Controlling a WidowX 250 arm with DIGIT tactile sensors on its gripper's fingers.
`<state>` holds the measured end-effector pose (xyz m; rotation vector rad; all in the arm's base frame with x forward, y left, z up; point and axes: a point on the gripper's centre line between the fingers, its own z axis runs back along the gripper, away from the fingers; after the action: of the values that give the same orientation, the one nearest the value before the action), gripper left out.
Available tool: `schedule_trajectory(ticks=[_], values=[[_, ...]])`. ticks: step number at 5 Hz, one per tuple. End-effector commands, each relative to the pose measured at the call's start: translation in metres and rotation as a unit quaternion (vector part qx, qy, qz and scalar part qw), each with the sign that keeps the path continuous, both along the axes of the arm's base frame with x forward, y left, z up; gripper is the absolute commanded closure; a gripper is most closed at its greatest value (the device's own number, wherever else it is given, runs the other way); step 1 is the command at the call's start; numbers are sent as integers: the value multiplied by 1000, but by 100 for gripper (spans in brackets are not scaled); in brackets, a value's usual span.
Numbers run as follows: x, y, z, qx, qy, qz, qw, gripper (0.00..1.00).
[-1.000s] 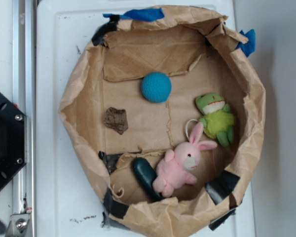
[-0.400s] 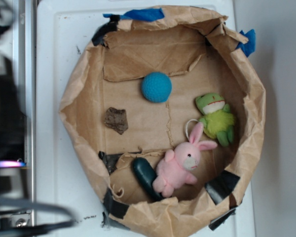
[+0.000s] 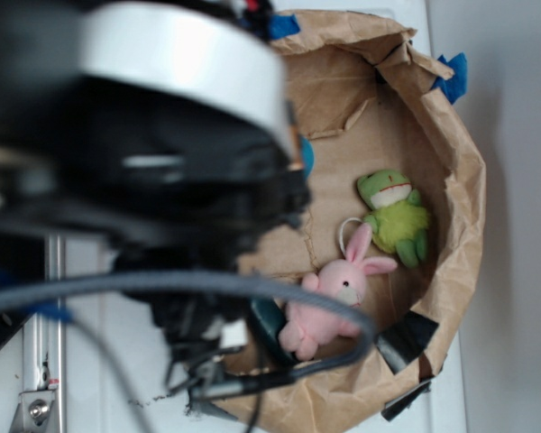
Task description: Grab the rock.
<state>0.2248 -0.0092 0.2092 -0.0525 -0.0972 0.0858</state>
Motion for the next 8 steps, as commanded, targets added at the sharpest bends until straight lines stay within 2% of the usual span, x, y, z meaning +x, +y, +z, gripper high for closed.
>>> schedule_trajectory(ticks=[1,2,3,4,5,8], values=[[33,30,-51,13,6,-38,999,0],[30,44,-85,18,20,-61,998,0],[17,31,-106,44,38,-106,993,0],[8,23,-103,39,38,-114,992,0],[2,18,-95,25,22,-118,992,0],[2,18,-95,25,22,-118,992,0]])
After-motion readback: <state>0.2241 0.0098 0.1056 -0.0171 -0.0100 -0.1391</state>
